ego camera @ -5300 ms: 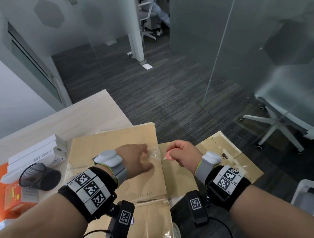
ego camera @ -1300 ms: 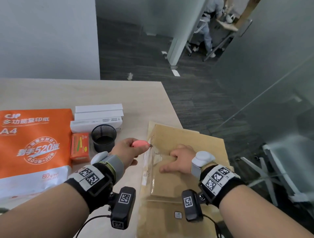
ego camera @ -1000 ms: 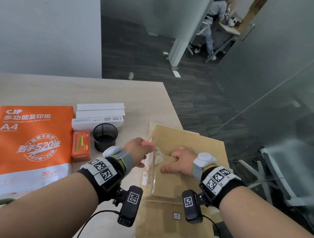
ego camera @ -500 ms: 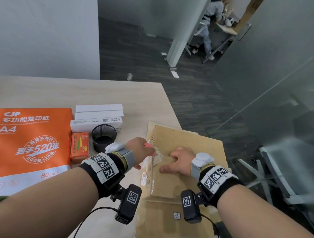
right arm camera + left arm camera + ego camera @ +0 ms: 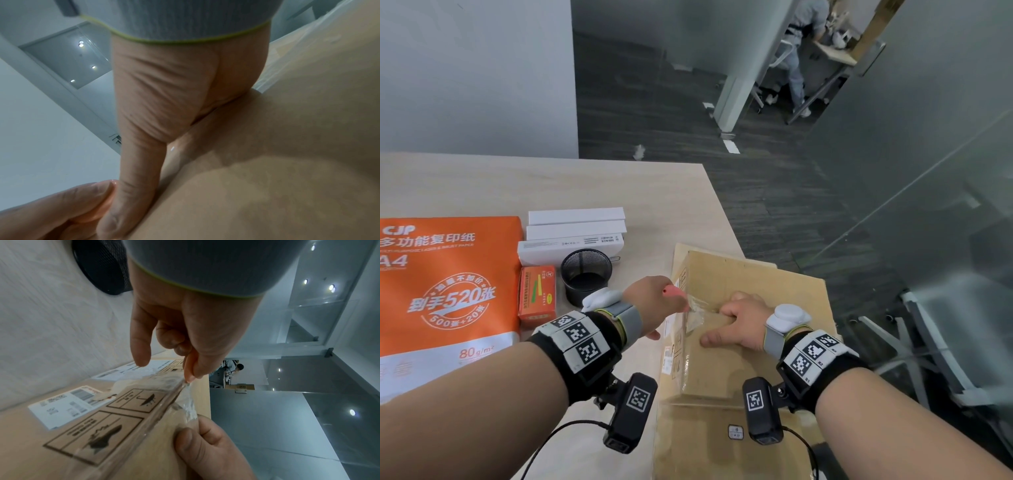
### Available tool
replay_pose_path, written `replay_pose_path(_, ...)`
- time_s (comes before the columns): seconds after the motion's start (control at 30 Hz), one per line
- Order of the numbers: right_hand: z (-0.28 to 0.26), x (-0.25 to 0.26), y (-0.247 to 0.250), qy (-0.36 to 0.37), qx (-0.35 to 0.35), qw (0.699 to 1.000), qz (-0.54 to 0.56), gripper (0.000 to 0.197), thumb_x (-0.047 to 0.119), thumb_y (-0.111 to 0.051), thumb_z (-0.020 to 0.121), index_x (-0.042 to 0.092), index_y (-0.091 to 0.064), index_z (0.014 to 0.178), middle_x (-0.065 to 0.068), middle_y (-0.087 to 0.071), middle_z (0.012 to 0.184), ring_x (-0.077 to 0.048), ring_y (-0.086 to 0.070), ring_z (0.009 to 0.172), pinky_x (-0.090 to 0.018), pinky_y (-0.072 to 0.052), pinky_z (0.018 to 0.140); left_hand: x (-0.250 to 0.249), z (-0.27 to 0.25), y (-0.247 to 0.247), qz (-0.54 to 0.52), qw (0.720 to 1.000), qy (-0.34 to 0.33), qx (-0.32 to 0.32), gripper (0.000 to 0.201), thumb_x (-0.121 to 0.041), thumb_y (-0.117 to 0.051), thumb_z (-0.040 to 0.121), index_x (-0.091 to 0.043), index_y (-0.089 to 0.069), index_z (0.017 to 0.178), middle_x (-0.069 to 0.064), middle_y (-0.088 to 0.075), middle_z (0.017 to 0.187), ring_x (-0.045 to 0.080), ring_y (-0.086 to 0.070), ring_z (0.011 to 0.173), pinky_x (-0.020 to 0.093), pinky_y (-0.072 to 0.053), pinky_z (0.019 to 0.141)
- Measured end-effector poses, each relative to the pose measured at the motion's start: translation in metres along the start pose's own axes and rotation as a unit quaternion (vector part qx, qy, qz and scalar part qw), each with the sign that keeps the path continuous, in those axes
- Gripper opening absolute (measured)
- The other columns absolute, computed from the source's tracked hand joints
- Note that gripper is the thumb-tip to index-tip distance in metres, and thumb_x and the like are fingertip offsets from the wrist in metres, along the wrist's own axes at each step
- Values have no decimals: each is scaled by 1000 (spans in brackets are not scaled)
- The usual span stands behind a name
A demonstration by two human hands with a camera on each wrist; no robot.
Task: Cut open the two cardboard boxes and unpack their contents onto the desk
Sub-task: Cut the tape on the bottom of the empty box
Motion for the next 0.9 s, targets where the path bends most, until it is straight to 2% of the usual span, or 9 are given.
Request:
replay_pose_path(0.17, 3, -2, 0, 7, -8, 1000, 12, 77, 88, -66, 46, 20, -67, 81, 6, -49, 99, -14, -47, 98, -38, -45, 92, 5, 1, -3, -30, 999, 2, 29, 17, -32, -73, 83, -17, -71, 90, 4, -53, 85, 22, -61, 74, 34, -64, 62)
replay_pose_path(0.33, 5, -4, 2, 6, -13, 1000, 18, 68, 84, -71, 50, 20, -61, 71, 6, -49, 95, -17, -50, 93, -35, -47, 85, 22, -4, -19, -52, 996, 12, 76, 23, -39, -73, 72, -21, -74, 86, 7, -60, 91, 20, -56, 73, 32, -62, 60)
replay_pose_path(0.47, 4, -7, 1, 1, -20, 999, 25, 71, 86, -68, 48, 19, -57, 69, 7, -47, 92, -16, -49, 92, -33, -44, 79, 27, -8, -27, -65, 993, 12, 97, 27, -40, -70, 67, -18, -72, 83, 0, -57, 76, 17, -52, 66, 28, -57, 59)
replay_pose_path(0.57, 2, -5, 7, 26, -73, 992, 101, 55, 74, -65, 70, 20, -58, 68, 5, -54, 87, -13, -51, 85, -34, -43, 76, 35, -4, -14, -73, 995, 8, 63, 21, -38, -74, 77, -18, -71, 83, -1, -57, 70, 16, -55, 66, 27, -56, 59)
replay_pose_path(0.63, -1, -6, 13, 31, -104, 980, 168, 24, 48, -64, 90, 28, -60, 76, 1, -63, 87, -14, -56, 80, -39, -47, 80, 42, -1, -3, -101, 994, 8, 34, 17, -35, -76, 81, -19, -74, 86, 0, -63, 76, 15, -59, 70, 27, -56, 60)
replay_pose_path(0.7, -5, -8, 22, 30, -127, 977, 170, 11, 30, -64, 94, 36, -58, 86, 6, -63, 84, -13, -57, 77, -36, -48, 79, 48, 1, 6, -147, 989, 15, 12, 19, -35, -80, 80, -20, -76, 91, 1, -69, 86, 15, -62, 76, 27, -56, 60)
replay_pose_path(0.77, -8, -4, 33, 44, -138, 983, 116, 19, 25, -68, 90, 41, -58, 92, 11, -57, 85, -8, -55, 76, -29, -46, 73, 51, 1, 11, -195, 981, 26, 0, 22, -35, -82, 78, -21, -78, 94, -1, -71, 90, 14, -62, 80, 28, -56, 61)
replay_pose_path(0.8, -8, -1, 38, 48, -141, 986, 77, 20, 25, -70, 89, 41, -60, 96, 12, -56, 93, -7, -55, 82, -26, -45, 76, 51, 1, 13, -213, 977, 30, -4, 24, -35, -83, 77, -21, -78, 96, -2, -70, 89, 13, -62, 80, 28, -55, 62)
replay_pose_path(0.9, -6, 15, 51, 50, -118, 989, -72, 35, 37, -71, 87, 39, -64, 121, 9, -50, 123, -13, -50, 114, -30, -44, 98, 50, 1, 13, -241, 970, 34, -6, 24, -34, -82, 78, -18, -79, 96, -3, -67, 86, 12, -61, 78, 27, -54, 61)
Point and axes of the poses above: each hand's wrist, its own z-axis towards the middle knuckle, its own y-axis out of the back of the hand, x = y × z, the point moved 10 cm from there along z, towards the middle knuckle
